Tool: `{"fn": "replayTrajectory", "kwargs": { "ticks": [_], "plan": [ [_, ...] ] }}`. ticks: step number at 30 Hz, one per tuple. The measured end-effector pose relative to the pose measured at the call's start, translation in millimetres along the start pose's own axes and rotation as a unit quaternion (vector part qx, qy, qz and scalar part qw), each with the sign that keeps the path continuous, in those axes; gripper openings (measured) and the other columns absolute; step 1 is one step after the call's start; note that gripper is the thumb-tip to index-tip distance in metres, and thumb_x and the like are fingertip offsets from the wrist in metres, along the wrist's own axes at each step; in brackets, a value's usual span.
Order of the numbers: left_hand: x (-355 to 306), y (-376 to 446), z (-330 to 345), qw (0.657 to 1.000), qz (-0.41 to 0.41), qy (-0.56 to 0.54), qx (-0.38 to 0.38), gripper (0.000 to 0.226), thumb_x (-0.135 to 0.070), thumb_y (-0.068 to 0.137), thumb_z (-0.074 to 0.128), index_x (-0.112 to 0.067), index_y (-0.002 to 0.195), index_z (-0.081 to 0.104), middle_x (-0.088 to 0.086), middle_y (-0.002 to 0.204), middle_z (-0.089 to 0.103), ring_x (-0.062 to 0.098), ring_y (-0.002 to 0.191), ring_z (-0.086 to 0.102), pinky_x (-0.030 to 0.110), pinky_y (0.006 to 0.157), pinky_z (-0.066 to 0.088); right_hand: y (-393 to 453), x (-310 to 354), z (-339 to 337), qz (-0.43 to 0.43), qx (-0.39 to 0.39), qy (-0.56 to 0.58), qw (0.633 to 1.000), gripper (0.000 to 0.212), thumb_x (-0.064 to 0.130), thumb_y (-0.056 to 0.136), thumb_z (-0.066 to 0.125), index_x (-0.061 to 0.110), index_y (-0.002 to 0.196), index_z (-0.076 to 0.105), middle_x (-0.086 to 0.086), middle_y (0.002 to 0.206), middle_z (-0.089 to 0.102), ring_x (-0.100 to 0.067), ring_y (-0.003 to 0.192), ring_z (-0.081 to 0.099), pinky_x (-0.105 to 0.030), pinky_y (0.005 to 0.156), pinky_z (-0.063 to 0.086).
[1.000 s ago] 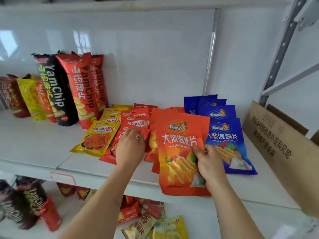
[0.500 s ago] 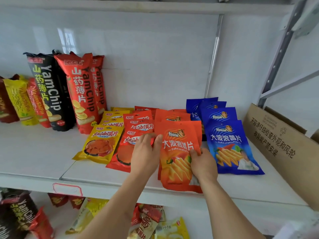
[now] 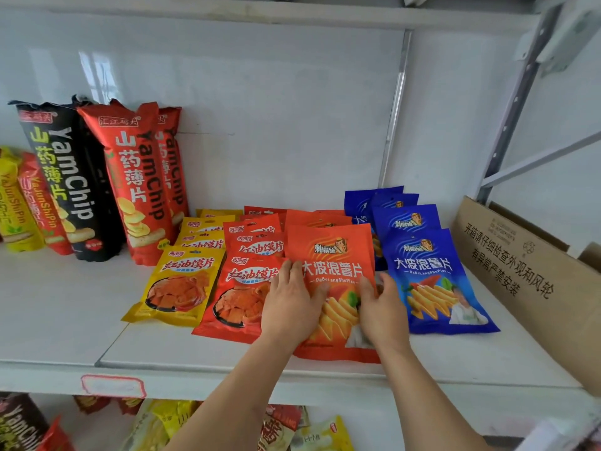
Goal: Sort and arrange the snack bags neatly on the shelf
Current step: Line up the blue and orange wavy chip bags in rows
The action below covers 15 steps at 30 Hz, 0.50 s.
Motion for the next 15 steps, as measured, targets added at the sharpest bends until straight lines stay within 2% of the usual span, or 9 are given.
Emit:
{"fn": "replayTrajectory", "kwargs": {
  "ticks": [2, 5, 7, 9, 12, 15],
  "plan": [
    [-0.3, 0.0, 3.5, 1.0, 0.0, 0.006, -0.004, 0.075, -0.058, 0.1, 0.041, -0.017, 0.158, 0.019, 0.003, 0.167, 0.015, 0.026, 0.153, 0.017, 0.042, 0.121, 0.023, -9.7, -11.7, -6.2, -0.015, 0.005, -0.02, 1.0, 0.062, 0.059, 0.095, 0.046, 0.026, 0.146, 0.034, 0.001, 0.139, 0.051, -0.019, 0.125, 0.052, -0.039, 0.095, 0.05],
    [-2.1, 1.8, 8.8, 1.0, 0.007, 0.027, -0.012, 0.073, -0.056, 0.102, 0.037, -0.016, 0.159, 0.016, 0.004, 0.168, 0.013, 0.026, 0.154, 0.015, 0.039, 0.122, 0.021, -20.2, -23.2, -3.7, -0.09, 0.039, -0.065, 0.993, 0.051, 0.067, 0.092, 0.044, 0.041, 0.136, 0.037, 0.011, 0.128, 0.052, -0.014, 0.122, 0.052, -0.041, 0.092, 0.054],
    [-1.4, 4.8, 10.7, 0.999, 0.013, 0.05, -0.014, 0.072, -0.057, 0.103, 0.033, -0.016, 0.159, 0.016, 0.005, 0.168, 0.013, 0.026, 0.154, 0.015, 0.038, 0.123, 0.018, -17.9, -21.6, -0.2, -0.111, 0.05, -0.101, 0.987, 0.049, 0.057, 0.096, 0.046, 0.034, 0.139, 0.041, 0.01, 0.128, 0.051, -0.013, 0.122, 0.05, -0.033, 0.093, 0.051],
    [1.2, 8.6, 10.7, 0.996, 0.021, 0.085, -0.028, 0.071, -0.058, 0.103, 0.03, -0.016, 0.159, 0.018, 0.006, 0.167, 0.017, 0.027, 0.154, 0.014, 0.039, 0.123, 0.016, -14.6, -18.3, 2.1, -0.11, 0.049, -0.136, 0.983, 0.054, 0.052, 0.099, 0.043, 0.025, 0.145, 0.039, 0.004, 0.136, 0.048, -0.014, 0.126, 0.044, -0.03, 0.097, 0.044],
    [5.0, 14.9, 11.7, 0.99, 0.037, 0.13, -0.05, 0.067, -0.057, 0.103, 0.026, -0.017, 0.157, 0.026, 0.007, 0.165, 0.022, 0.029, 0.153, 0.015, 0.042, 0.124, 0.014, -12.8, -15.6, 6.1, -0.094, 0.049, -0.191, 0.976, 0.062, 0.055, 0.1, 0.035, 0.022, 0.152, 0.028, -0.001, 0.151, 0.037, -0.019, 0.137, 0.035, -0.038, 0.109, 0.038],
    [6.1, 21.3, 15.5, 0.986, 0.049, 0.147, -0.066, 0.063, -0.056, 0.104, 0.026, -0.019, 0.153, 0.033, 0.008, 0.164, 0.024, 0.029, 0.152, 0.018, 0.044, 0.123, 0.016, -8.0, -15.0, 10.8, -0.095, 0.028, -0.246, 0.964, 0.063, 0.059, 0.099, 0.03, 0.024, 0.151, 0.03, -0.005, 0.156, 0.03, -0.024, 0.143, 0.028, -0.043, 0.115, 0.031]
  ]
}}
Point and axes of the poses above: each hand's wrist, its own y-axis towards the middle knuckle, its own z-axis out of the palm, x = y × z, the point moved 1 cm from there along y, towards the middle knuckle
